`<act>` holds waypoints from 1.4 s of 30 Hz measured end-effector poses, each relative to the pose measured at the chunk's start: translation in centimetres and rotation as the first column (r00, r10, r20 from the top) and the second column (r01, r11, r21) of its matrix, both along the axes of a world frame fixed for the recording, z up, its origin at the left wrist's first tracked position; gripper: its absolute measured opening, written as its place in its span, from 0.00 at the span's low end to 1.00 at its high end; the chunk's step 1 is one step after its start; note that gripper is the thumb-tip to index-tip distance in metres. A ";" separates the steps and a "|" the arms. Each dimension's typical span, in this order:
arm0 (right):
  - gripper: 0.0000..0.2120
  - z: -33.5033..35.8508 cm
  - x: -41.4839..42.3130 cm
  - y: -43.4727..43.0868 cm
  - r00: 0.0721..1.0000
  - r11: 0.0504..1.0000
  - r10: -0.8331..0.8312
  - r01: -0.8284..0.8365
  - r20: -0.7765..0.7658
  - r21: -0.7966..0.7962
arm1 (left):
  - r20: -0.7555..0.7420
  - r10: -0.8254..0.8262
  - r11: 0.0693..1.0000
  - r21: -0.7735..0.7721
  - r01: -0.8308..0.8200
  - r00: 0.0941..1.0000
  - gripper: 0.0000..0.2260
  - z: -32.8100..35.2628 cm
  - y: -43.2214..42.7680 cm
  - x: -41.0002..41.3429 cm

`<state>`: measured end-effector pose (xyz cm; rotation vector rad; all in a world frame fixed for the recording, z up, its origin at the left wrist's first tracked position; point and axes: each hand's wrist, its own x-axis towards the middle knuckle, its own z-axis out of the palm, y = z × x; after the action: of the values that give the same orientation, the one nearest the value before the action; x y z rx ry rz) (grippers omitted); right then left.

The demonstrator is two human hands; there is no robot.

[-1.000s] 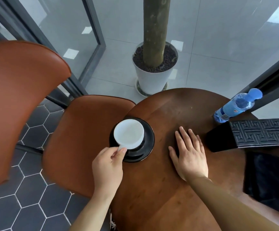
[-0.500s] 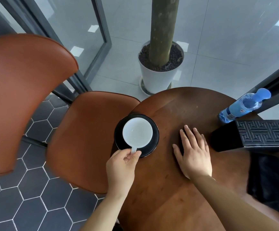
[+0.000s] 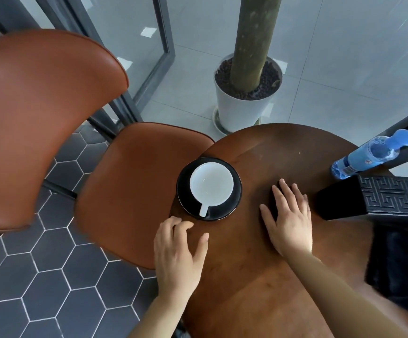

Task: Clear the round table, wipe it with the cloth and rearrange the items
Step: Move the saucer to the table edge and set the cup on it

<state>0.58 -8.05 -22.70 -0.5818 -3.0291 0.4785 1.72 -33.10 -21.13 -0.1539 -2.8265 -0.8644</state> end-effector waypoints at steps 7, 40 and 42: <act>0.30 -0.3 0.1 -0.2 1.000 0.999 -0.001 0.002 -0.014 0.041 | 0.013 0.081 0.996 0.022 -0.081 0.997 0.13 1.6 1.6 -3.6; 0.30 -0.3 0.2 -0.2 1.000 0.999 -0.006 0.007 -0.015 0.047 | -0.023 0.093 0.986 0.143 -0.089 0.995 0.07 1.6 1.3 -4.6; 0.30 -0.3 0.2 -0.2 1.000 0.999 -0.005 0.005 -0.006 0.047 | -0.025 0.094 0.985 0.146 -0.089 0.995 0.08 1.5 1.3 -4.6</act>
<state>0.74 -8.29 -23.02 -0.5835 -3.0232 0.4062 -2.90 -31.81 -19.59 -0.0172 -2.7058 -1.0323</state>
